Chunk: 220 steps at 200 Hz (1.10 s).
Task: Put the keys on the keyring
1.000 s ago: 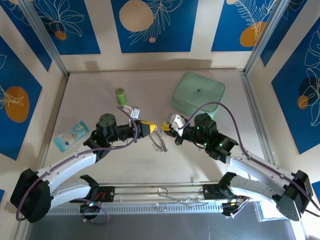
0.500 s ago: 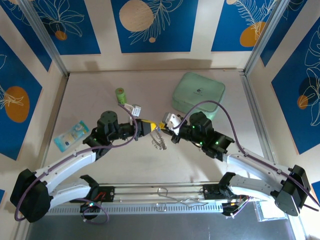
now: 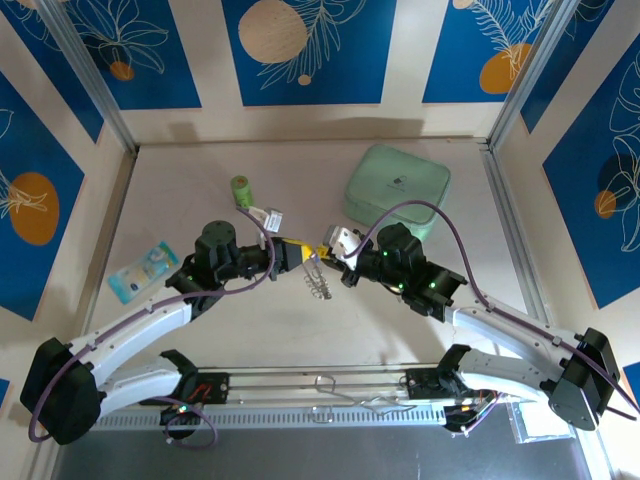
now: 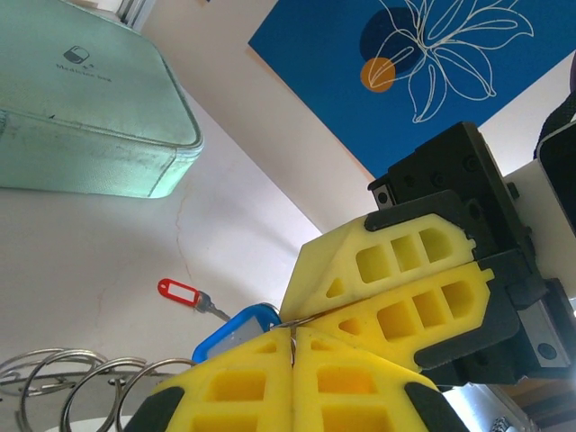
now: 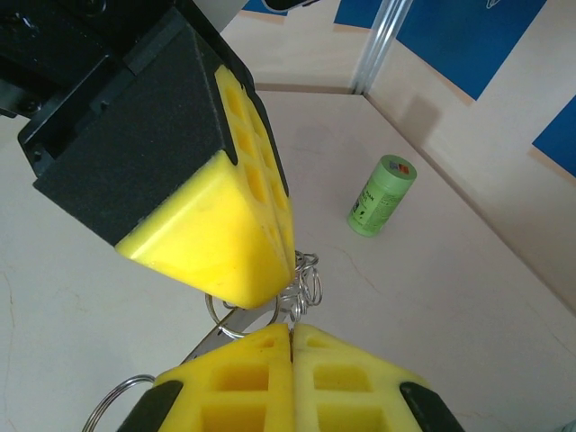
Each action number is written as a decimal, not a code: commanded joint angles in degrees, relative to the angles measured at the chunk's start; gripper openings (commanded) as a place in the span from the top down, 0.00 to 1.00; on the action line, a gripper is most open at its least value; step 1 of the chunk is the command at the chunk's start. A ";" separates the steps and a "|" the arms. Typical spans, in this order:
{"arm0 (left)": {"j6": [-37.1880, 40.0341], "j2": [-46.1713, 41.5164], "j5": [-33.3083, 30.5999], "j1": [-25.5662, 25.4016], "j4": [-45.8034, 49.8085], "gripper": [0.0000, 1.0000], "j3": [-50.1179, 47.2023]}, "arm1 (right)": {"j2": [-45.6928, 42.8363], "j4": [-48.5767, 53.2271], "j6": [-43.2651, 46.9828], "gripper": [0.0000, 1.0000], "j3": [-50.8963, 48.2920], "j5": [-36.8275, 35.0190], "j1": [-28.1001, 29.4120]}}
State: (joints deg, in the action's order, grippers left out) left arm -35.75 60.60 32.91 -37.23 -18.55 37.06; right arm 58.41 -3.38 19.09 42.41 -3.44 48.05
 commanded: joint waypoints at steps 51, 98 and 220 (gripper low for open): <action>-0.26 0.66 0.08 -0.58 -1.23 1.00 2.14 | 1.05 0.05 -0.17 1.00 2.59 1.91 0.88; -0.05 0.14 -0.91 -0.57 -0.79 1.00 2.05 | 0.65 0.66 0.33 1.00 2.26 1.72 1.08; -0.82 -0.08 -1.61 -0.63 -1.80 1.00 1.97 | 1.13 3.16 0.45 1.00 2.46 2.88 1.34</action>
State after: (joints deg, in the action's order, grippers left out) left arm -35.75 61.30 32.32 -37.43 -17.50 37.08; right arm 59.37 -2.04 19.11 43.07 -3.03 48.69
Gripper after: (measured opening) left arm 0.056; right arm 0.063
